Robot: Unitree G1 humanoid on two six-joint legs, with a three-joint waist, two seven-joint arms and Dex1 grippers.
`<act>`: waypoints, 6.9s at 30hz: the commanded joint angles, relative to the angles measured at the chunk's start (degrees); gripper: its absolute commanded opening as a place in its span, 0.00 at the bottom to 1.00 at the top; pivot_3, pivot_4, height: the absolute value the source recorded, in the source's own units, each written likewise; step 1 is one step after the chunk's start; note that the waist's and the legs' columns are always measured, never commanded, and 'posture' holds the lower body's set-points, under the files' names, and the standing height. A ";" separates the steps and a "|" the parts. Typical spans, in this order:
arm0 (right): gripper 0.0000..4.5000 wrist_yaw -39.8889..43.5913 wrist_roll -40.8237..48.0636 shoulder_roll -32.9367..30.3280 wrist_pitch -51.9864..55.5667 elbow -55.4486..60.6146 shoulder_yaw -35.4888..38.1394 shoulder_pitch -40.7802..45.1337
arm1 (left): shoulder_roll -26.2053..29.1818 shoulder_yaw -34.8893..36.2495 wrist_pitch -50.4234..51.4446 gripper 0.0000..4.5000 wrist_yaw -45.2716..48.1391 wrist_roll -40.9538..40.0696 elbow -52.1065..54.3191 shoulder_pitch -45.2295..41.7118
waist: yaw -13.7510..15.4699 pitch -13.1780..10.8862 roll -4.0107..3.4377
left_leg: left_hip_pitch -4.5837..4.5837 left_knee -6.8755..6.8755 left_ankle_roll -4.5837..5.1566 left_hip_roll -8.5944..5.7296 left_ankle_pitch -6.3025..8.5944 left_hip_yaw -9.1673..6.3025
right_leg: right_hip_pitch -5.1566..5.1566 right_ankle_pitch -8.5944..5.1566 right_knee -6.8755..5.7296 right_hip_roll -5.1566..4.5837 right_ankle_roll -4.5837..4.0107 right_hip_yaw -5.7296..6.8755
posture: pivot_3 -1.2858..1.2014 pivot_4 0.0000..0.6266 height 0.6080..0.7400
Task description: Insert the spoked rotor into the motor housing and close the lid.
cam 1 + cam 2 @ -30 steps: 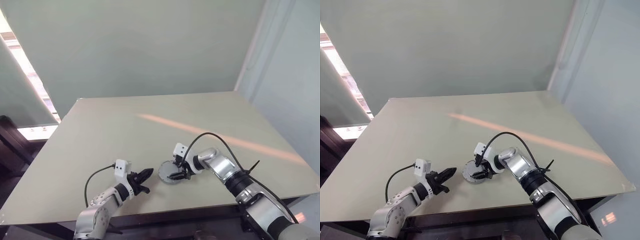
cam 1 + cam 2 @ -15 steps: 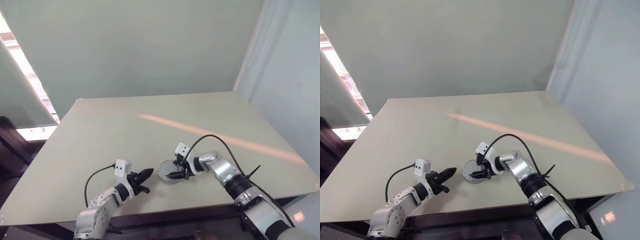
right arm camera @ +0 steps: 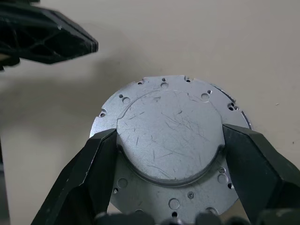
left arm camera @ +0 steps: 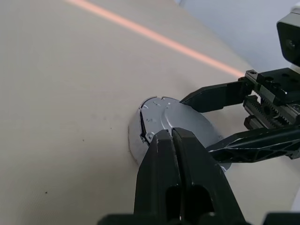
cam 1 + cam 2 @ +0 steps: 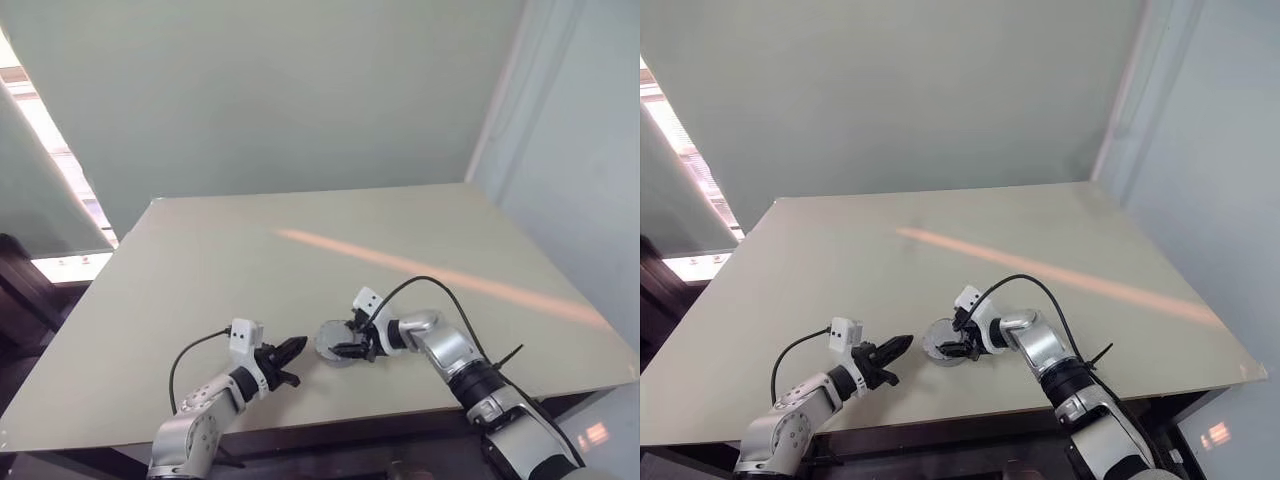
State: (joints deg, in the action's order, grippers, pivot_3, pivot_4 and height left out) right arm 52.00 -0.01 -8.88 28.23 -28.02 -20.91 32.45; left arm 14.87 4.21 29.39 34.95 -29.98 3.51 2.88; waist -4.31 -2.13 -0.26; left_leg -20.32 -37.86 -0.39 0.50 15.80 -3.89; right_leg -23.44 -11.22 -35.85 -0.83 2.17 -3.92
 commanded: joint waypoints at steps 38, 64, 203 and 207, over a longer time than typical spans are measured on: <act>0.72 -6.35 -8.25 0.49 9.63 0.11 -10.76 0.47 | 0.24 1.60 -2.17 0.00 -0.81 0.09 0.01 -1.15 | -1.22 0.02 0.00 | 0.40 0.04 -0.01 0.04 0.01 0.03 | 0.17 0.00 -0.03 0.00 -0.01 -0.01 | 0.52 0.00 1.00; 0.72 -7.79 -9.88 0.39 13.68 0.45 -14.17 0.71 | -0.23 1.37 -3.34 0.00 -1.81 0.40 -0.60 -1.43 | -1.48 0.17 -0.02 | 0.72 0.30 -0.05 0.07 0.02 0.03 | 0.23 -0.01 -0.01 -0.01 -0.01 0.01 | 0.52 0.00 1.00; 0.27 -21.56 29.74 8.90 43.07 -17.47 37.18 6.34 | -3.17 -7.79 -7.26 0.00 -2.21 16.10 -15.32 -8.93 | -1.32 0.34 -0.41 | 0.32 0.55 0.00 -0.06 0.01 -0.01 | 0.02 -0.02 0.15 -0.03 0.00 -0.02 | 0.52 0.00 1.00; 0.27 -21.69 29.68 9.00 42.88 -17.55 37.15 6.23 | -2.42 -5.22 -0.64 0.21 -1.27 12.25 -12.52 -9.24 | -1.49 0.33 -0.42 | 0.33 0.55 0.00 -0.04 0.01 -0.01 | 0.01 -0.02 0.12 -0.01 0.00 -0.02 | 0.52 0.00 1.00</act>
State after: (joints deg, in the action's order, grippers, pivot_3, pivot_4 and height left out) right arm 31.18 29.75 -0.66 71.78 -45.78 17.04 38.34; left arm 12.96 -0.04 25.96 31.91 -15.81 -10.51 -6.54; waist -5.80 -1.80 -0.67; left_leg -19.99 -37.29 -0.38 0.46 15.81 -3.90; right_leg -23.44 -11.24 -35.73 -0.83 2.17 -3.93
